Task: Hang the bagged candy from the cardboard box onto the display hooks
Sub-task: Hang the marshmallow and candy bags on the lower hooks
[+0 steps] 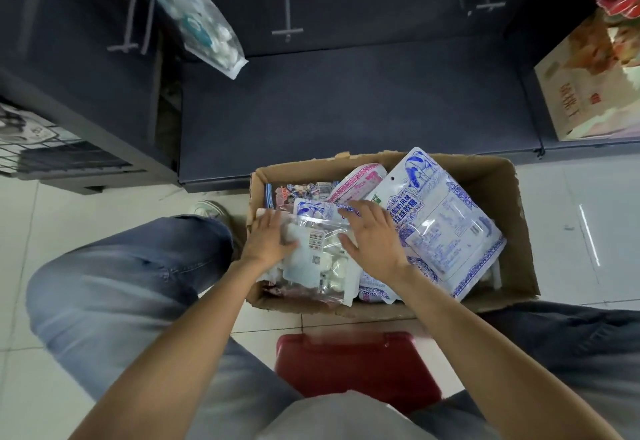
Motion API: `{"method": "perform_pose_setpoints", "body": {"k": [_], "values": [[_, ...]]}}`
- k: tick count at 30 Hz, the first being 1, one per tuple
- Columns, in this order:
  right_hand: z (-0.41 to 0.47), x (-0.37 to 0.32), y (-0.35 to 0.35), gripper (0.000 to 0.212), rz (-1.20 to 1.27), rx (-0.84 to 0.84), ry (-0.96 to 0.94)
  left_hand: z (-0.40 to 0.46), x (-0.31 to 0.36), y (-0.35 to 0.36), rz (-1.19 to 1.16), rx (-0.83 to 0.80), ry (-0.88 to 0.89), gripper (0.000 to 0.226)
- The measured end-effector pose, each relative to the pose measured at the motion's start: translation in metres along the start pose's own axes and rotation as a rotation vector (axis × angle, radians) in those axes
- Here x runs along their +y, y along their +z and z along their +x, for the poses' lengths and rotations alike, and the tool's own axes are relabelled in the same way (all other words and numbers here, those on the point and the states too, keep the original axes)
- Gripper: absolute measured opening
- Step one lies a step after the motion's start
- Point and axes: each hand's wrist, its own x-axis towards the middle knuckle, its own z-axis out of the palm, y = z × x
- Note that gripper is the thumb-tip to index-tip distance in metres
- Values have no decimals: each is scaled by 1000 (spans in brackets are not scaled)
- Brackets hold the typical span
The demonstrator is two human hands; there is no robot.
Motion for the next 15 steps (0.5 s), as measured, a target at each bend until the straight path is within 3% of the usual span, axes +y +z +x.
{"method": "perform_pose_setpoints", "body": {"k": [2, 4, 7, 11, 13, 15], "values": [[15, -22, -3, 57, -26, -237, -60, 0, 5, 3, -10, -23, 58, 72], [27, -31, -2, 49, -62, -363, 68, 1, 9, 5, -29, 0, 99, 69], [35, -27, -7, 11, 94, -232, 250, 0, 10, 0, -101, 160, 138, 70], [21, -19, -34, 11, 413, 7, 344, -14, 9, -24, -460, 343, 41, 62], [8, -24, -52, 9, 510, 205, 322, -24, 14, -40, -742, 304, -102, 56], [-5, -33, -67, 7, 469, 373, 223, -36, 28, -58, -1124, 125, -182, 68]]}}
